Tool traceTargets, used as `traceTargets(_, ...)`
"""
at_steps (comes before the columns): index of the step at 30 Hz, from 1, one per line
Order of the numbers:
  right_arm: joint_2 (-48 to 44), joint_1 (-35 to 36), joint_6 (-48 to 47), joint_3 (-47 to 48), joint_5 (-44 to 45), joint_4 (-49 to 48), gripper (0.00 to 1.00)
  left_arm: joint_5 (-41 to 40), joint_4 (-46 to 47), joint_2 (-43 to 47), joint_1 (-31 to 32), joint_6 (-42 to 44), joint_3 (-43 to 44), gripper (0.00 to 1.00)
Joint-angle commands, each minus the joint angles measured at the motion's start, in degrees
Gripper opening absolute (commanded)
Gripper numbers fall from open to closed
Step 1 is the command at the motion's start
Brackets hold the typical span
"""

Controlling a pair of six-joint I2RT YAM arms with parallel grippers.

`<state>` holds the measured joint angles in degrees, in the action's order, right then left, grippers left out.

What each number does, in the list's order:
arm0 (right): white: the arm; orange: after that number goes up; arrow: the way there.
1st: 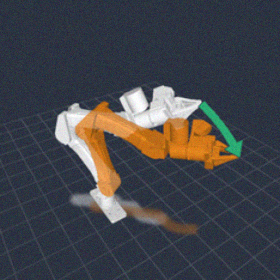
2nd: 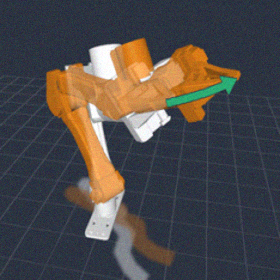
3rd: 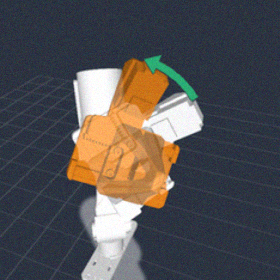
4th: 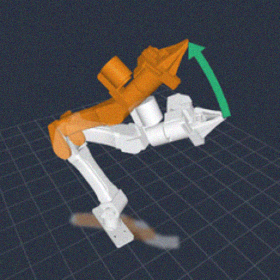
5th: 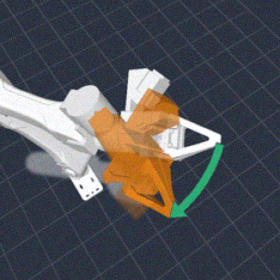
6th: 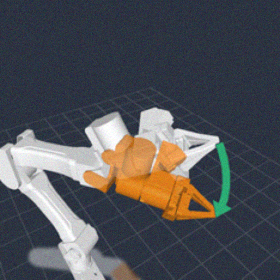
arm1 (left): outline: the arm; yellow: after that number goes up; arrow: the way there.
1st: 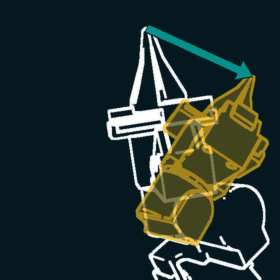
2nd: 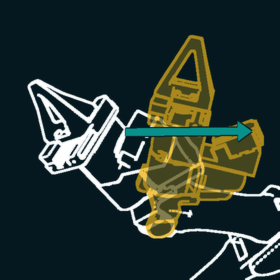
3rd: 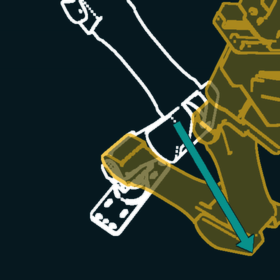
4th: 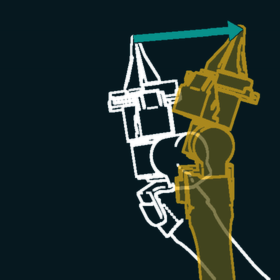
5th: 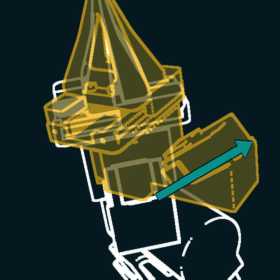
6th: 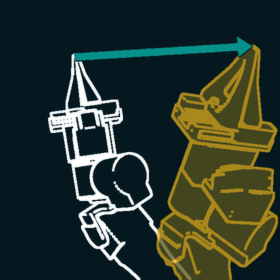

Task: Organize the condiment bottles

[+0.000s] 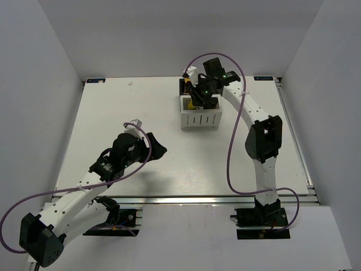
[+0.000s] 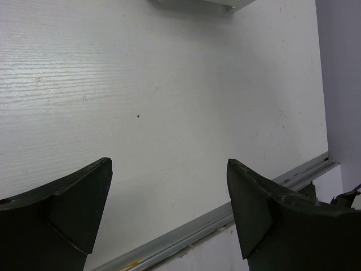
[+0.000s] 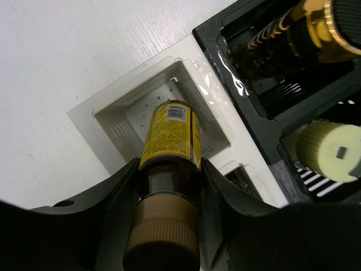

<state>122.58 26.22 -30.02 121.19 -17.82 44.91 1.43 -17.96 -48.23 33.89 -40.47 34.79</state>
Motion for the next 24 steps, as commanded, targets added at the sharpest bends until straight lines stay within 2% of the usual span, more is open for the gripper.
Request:
traceTargets(1,0.99,1.11,-1.79,2.92,0.95,-1.66,0.00,-0.47,0.73,-0.11,0.21,0.65,2.39,0.92)
traceTargets(3,1.86,1.29,-1.97,3.18,1.47,-1.66,0.03,-0.38,0.73,-0.11,0.21,0.65,2.39,0.92)
traceTargets(6,2.66,1.56,-2.06,3.44,2.09,-1.75,0.15,-0.38,0.55,0.15,0.21,0.57,2.30,0.92)
traceTargets(7,2.92,1.47,-1.97,3.44,2.35,-1.84,0.25,-0.46,0.64,0.33,0.21,0.57,2.13,0.92)
traceTargets(8,3.01,1.47,-1.88,3.36,2.53,-1.84,0.30,-0.46,0.55,0.41,0.21,0.48,2.13,0.92)
traceTargets(9,3.19,1.56,-1.80,3.27,2.97,-1.93,0.42,-0.55,0.55,0.50,0.21,0.39,2.04,0.92)
traceTargets(11,3.10,1.47,-1.36,3.09,3.32,-2.36,0.51,-0.55,0.38,0.68,0.21,0.39,2.13,0.93)
traceTargets(12,3.01,1.47,-1.10,2.83,3.41,-2.45,0.58,-0.64,0.29,0.68,0.21,0.39,2.22,0.92)
traceTargets(16,2.57,1.56,-0.13,2.91,3.24,-2.80,0.73,-0.64,0.20,0.68,0.21,0.48,2.57,0.92)
traceTargets(24,-1.46,1.56,2.41,4.58,1.66,-2.19,0.72,-0.64,-0.24,0.59,0.21,0.57,3.80,0.92)
